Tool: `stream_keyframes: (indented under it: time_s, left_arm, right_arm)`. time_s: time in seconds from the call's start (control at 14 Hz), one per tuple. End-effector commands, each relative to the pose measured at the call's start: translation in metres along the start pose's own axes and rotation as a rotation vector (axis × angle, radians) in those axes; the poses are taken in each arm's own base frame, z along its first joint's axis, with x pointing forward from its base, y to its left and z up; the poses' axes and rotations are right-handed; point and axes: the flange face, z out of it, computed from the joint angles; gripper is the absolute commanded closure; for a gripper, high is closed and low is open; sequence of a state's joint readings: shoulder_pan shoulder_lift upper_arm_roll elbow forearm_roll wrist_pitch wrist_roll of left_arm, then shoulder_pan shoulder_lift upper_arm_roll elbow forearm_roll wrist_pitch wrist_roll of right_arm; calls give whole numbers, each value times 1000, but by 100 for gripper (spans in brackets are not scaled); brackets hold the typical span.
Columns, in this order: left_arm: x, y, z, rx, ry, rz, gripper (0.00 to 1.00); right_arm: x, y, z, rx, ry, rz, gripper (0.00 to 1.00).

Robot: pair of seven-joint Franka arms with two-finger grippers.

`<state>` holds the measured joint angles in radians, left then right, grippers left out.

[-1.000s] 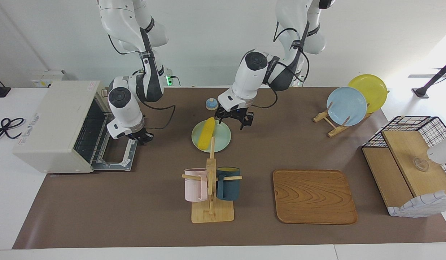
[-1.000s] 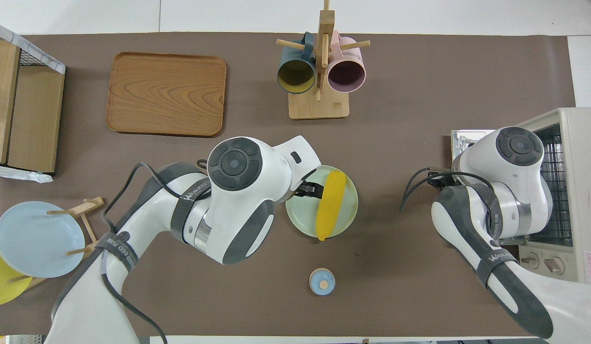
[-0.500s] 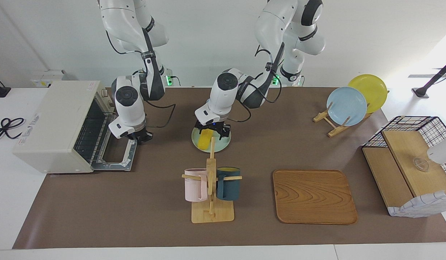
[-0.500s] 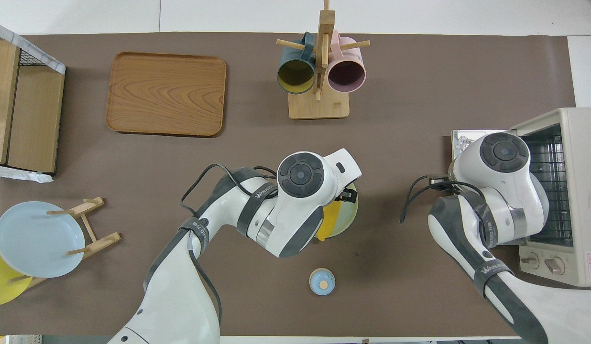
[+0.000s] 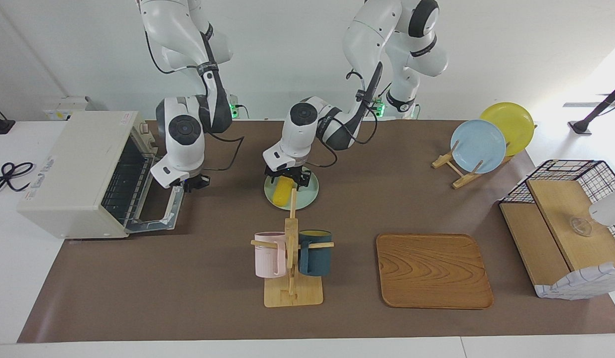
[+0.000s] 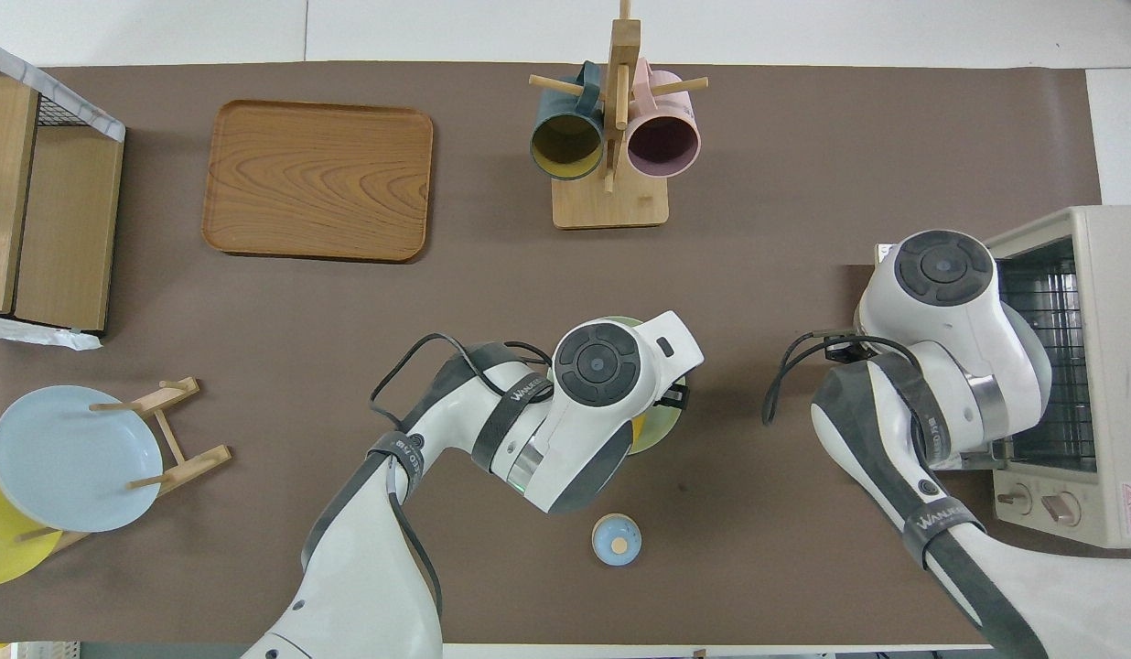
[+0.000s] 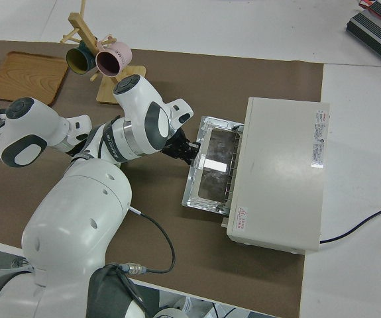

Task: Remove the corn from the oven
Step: 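Grasp the yellow corn with the left gripper while the right gripper withdraws, then carry the yellow corn with the left gripper onto the wooden tray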

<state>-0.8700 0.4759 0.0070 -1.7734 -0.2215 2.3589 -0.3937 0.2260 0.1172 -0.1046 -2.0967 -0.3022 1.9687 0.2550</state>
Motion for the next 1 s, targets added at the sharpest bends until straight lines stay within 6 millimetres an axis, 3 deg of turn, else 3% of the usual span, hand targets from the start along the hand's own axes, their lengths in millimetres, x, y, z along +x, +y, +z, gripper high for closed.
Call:
stream_keyframes:
  time_s: [0.0,0.14,0.21,0.43,0.57,0.79,0.93]
  left_arm:
    - [5,-11,-8,11,-10,-31,100]
    - [16,-24,-23,6,-24,-61,100]
    - [22,-34,-42,3,-22,-74,100]
    - [35,-86,-119,-10,-19,-141,100]
    - [56,-150,-160,-9,0,-209,100]
    - [83,-271,-186,-11,43,-216,100]
    - [102,-330,-191,1,58,-245,100]
  right_arm:
    - [7,92,-34,-64,-3,-64,91]
    - [-2,118,-40,-45,-7,-73,87]
    - [-8,133,-39,-39,-25,-63,87]
    - [-17,153,-37,-6,-47,-69,87]
    - [-19,160,-35,26,-49,-73,83]
    - [-22,159,-48,44,-38,-68,80]
    - [-23,159,-72,87,-35,-50,72]
